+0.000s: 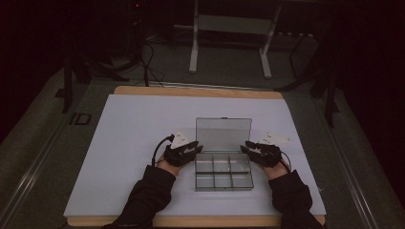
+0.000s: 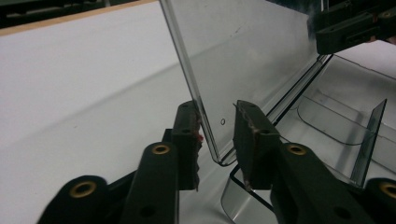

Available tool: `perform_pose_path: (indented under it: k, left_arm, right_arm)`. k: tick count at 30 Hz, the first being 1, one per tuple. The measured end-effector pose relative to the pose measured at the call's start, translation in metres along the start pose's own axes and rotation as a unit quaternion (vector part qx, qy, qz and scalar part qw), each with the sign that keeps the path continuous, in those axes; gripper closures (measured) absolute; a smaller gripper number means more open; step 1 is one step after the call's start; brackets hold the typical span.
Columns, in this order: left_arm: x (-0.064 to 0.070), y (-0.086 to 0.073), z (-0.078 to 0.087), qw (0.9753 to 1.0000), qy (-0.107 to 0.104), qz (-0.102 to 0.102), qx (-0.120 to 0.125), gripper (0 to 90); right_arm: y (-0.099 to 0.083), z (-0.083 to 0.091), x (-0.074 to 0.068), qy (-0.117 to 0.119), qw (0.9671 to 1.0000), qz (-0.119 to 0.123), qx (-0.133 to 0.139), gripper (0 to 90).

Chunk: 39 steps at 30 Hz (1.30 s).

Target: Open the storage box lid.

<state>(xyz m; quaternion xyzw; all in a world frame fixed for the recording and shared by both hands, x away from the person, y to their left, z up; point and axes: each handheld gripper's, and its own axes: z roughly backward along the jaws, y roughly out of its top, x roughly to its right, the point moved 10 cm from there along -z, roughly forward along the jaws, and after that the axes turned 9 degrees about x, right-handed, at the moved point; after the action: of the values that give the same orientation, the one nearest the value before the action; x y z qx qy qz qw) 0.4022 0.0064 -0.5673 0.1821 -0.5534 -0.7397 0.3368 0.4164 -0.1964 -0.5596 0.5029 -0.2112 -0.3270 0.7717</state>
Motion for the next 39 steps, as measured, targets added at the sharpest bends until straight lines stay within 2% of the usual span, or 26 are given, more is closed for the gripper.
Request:
perform_pose_path:
  k: [11, 15, 18, 20, 24, 26, 33, 36, 39]
  left_arm:
    - [-0.0019, 0.0005, -0.0041, 0.9997, 0.012, 0.017, -0.014, 64.6]
    - [-0.0023, 0.0002, -0.0048, 0.9995, 0.011, 0.024, -0.015, 63.7]
    - [-0.0034, -0.0002, -0.0054, 0.999, 0.01, 0.038, -0.021, 62.6]
    - [-0.0038, -0.0001, -0.0056, 0.9991, 0.015, 0.034, -0.021, 60.7]
    - [-0.0042, -0.0004, -0.0057, 0.9988, 0.014, 0.039, -0.025, 60.5]
    - [-0.0051, -0.0004, -0.0059, 0.9985, 0.022, 0.04, -0.03, 58.6]
    - [-0.007, -0.0017, -0.0072, 0.9968, 0.018, 0.068, -0.039, 56.9]
    - [-0.0091, -0.0028, -0.0076, 0.9957, 0.025, 0.077, -0.046, 54.6]
    - [-0.0071, -0.0038, -0.0088, 0.9961, 0.018, 0.071, -0.05, 56.0]
  right_arm:
    - [-0.0003, -0.0018, 0.0019, -0.012, 0.9999, -0.01, -0.005, 61.5]
    - [-0.001, -0.0022, 0.0026, -0.012, 0.9997, -0.02, -0.005, 61.4]
    - [-0.0012, -0.0024, 0.003, -0.014, 0.9996, -0.025, -0.008, 60.5]
    - [-0.0017, -0.0027, 0.0041, -0.018, 0.9994, -0.028, -0.01, 59.5]
    - [-0.0019, -0.0028, 0.0042, -0.018, 0.9993, -0.031, -0.008, 59.3]
    - [-0.0021, -0.003, 0.0048, -0.02, 0.9992, -0.034, -0.01, 58.5]
    - [-0.0028, -0.0036, 0.0063, -0.024, 0.999, -0.036, -0.015, 58.9]
    - [-0.003, -0.0042, 0.0062, -0.023, 0.9989, -0.036, -0.018, 59.4]
    - [-0.004, -0.0055, 0.0054, -0.025, 0.9989, -0.032, -0.024, 59.9]
